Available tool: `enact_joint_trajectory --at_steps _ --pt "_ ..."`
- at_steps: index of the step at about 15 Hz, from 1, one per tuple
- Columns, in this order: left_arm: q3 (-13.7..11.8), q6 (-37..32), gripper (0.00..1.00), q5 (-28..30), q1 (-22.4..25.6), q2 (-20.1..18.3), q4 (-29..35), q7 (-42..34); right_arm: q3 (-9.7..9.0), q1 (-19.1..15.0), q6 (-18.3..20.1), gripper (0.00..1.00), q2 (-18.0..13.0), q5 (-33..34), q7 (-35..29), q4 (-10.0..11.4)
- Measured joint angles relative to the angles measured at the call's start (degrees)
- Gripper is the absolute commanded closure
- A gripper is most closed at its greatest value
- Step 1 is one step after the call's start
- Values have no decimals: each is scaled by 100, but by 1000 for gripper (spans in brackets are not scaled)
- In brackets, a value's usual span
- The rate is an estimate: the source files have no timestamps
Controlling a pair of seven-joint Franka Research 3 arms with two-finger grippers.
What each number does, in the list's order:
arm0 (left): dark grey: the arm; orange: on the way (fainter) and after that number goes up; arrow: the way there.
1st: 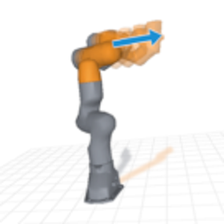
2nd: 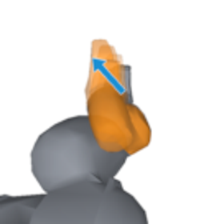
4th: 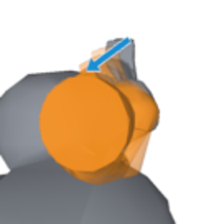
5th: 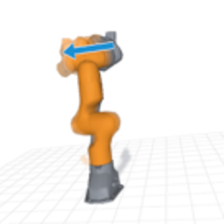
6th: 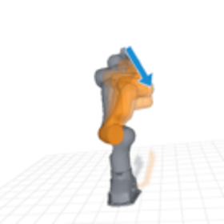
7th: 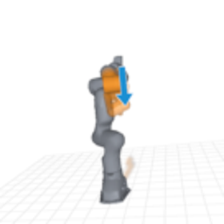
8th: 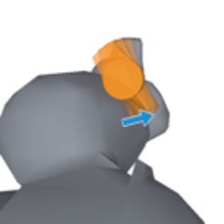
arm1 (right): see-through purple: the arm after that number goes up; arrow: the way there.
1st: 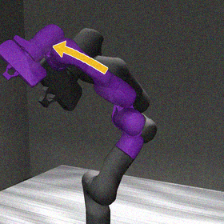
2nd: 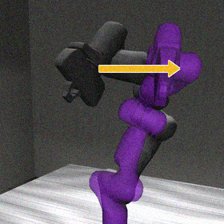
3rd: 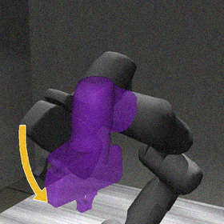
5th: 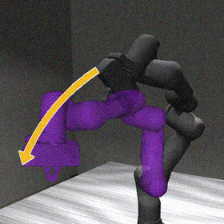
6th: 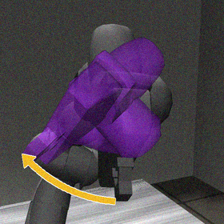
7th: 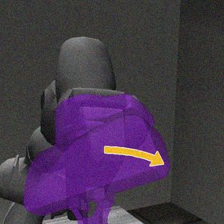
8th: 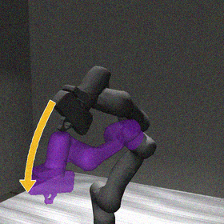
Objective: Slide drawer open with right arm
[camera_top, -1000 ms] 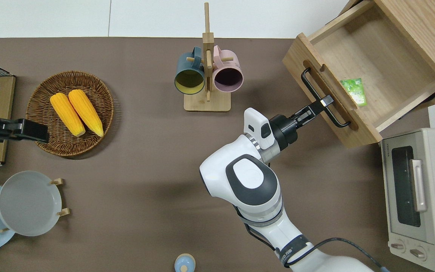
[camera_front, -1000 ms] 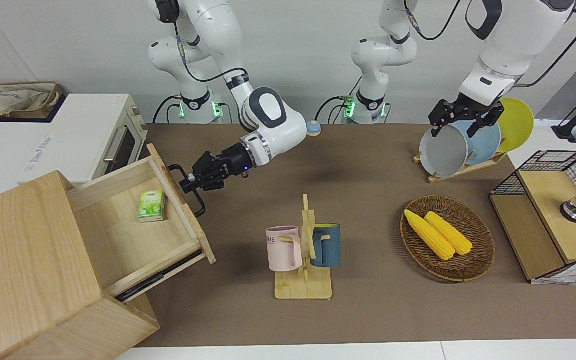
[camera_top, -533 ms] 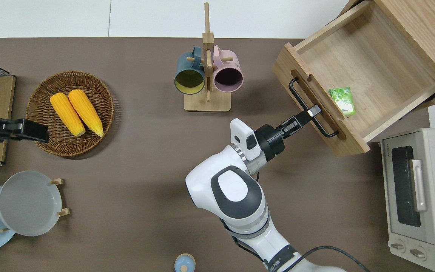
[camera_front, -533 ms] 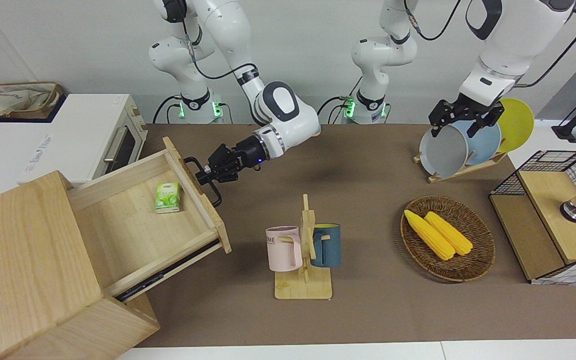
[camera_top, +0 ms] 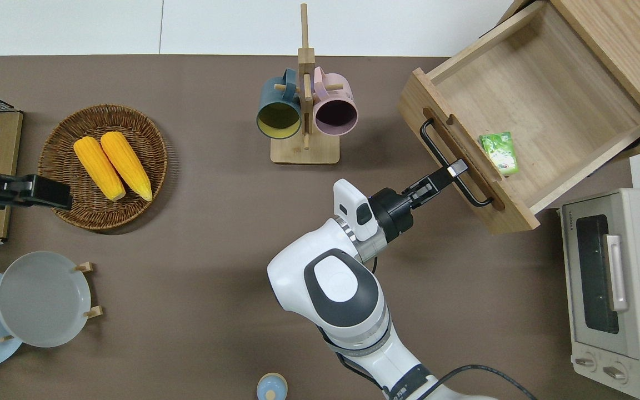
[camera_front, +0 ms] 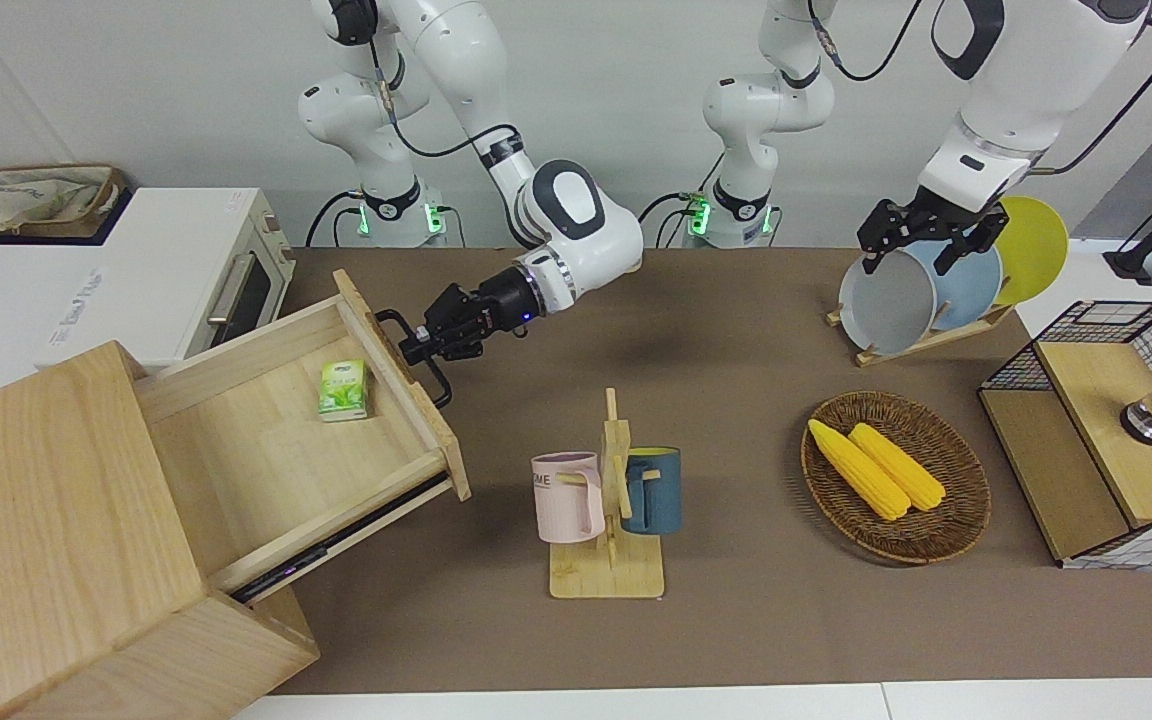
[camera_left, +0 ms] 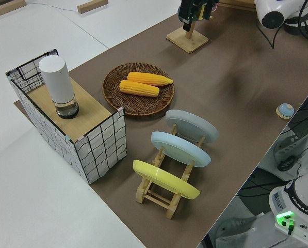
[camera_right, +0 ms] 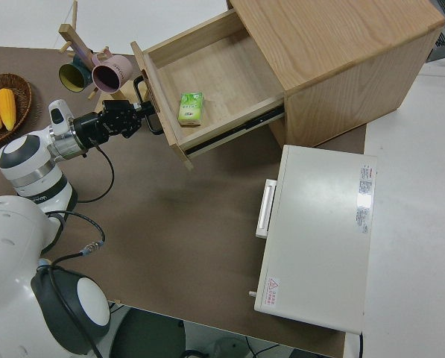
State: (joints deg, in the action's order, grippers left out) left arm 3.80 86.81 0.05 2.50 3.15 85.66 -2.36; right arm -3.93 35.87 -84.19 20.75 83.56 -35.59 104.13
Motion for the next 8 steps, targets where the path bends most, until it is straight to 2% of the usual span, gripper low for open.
enact_joint_trajectory --at_steps 3,4,5,7,8 --pt "0 0 7 0 0 0 0 0 -4 54 49 1000 13 -5 0 0" --pt "0 0 7 0 0 0 0 0 -9 66 58 941 14 -11 0 0" --pt "0 0 7 0 0 0 0 0 -12 73 64 691 14 -14 -1 0" --pt "0 0 7 0 0 0 0 0 -13 74 65 69 15 -15 2 0" --pt "0 0 7 0 0 0 0 0 -15 74 62 20 24 -21 13 0"
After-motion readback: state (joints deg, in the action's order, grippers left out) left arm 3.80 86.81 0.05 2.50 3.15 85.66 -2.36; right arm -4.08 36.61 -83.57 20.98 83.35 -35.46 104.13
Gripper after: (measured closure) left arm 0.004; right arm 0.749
